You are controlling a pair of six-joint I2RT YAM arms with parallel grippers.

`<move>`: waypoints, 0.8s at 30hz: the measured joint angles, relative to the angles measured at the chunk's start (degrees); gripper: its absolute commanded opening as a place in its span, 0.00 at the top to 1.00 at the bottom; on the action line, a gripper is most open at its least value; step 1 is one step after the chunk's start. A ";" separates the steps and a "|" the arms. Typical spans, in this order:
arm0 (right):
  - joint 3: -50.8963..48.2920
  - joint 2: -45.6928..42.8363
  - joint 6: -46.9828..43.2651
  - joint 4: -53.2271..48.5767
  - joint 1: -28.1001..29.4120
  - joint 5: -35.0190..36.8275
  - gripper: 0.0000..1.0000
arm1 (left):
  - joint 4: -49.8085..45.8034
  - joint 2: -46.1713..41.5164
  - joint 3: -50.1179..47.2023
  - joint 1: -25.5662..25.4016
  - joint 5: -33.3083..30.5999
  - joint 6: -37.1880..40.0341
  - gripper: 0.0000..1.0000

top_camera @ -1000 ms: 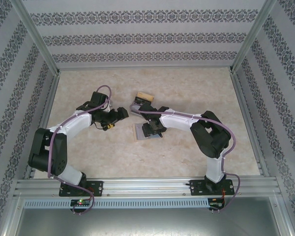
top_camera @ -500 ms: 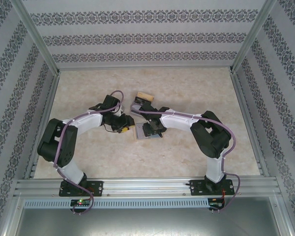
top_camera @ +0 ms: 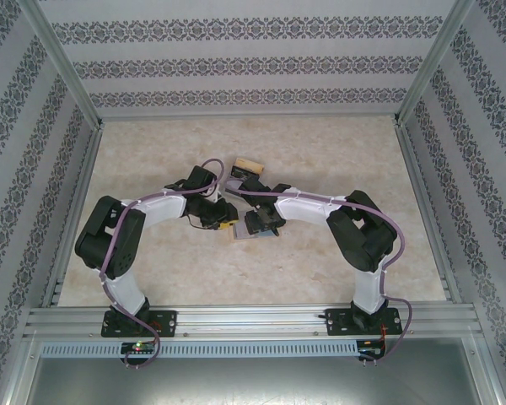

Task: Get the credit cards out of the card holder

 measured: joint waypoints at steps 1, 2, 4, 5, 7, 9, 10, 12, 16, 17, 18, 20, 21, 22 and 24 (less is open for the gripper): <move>-0.07 -0.02 0.00 0.07 0.00 0.00 0.41 | 0.00 0.00 0.00 -0.09 -0.11 0.00 0.70; -0.07 -0.02 0.00 0.07 0.00 0.00 0.42 | 0.00 0.00 0.00 -0.13 -0.17 0.02 0.70; -0.07 -0.02 0.00 0.09 0.00 0.00 0.41 | 0.00 0.09 0.00 -0.13 -0.20 0.02 0.72; -0.07 -0.02 0.00 0.11 0.00 0.00 0.42 | 0.00 0.11 0.00 -0.13 -0.22 0.02 0.72; -0.07 -0.02 0.00 0.11 0.00 0.00 0.42 | 0.00 0.22 0.00 -0.13 -0.22 0.02 0.72; -0.11 -0.04 0.00 0.17 0.00 0.00 0.42 | -0.02 0.52 0.11 -0.13 -0.39 0.04 0.72; -0.20 -0.07 0.00 0.22 0.00 0.00 0.42 | -0.02 0.79 0.22 -0.13 -0.42 0.07 0.72; -0.22 -0.09 0.00 0.28 0.00 0.00 0.42 | -0.02 1.09 0.22 -0.13 -0.48 0.20 0.72; -0.22 -0.09 0.00 0.35 0.00 0.00 0.42 | -0.02 1.33 0.26 -0.15 -0.61 0.22 0.72; -0.24 -0.09 0.00 0.35 0.00 0.00 0.42 | 0.00 1.40 0.26 -0.15 -0.61 0.20 0.73; -0.26 -0.11 0.00 0.39 0.00 0.00 0.42 | 0.04 1.51 0.26 -0.15 -0.57 0.20 0.74; -0.28 -0.13 0.00 0.39 0.00 0.00 0.42 | 0.66 1.99 0.26 -0.17 -0.09 0.11 0.74; -0.28 -0.13 0.00 0.39 0.00 -0.02 0.42 | 0.96 2.27 0.26 -0.17 0.15 -0.04 0.74; -0.28 -0.13 0.00 0.39 0.00 0.00 0.42 | 1.29 2.58 0.26 -0.17 0.24 -0.13 0.73; -0.28 -0.13 0.00 0.39 -0.02 0.00 0.42 | 1.38 3.04 0.26 -0.17 0.20 -0.24 0.73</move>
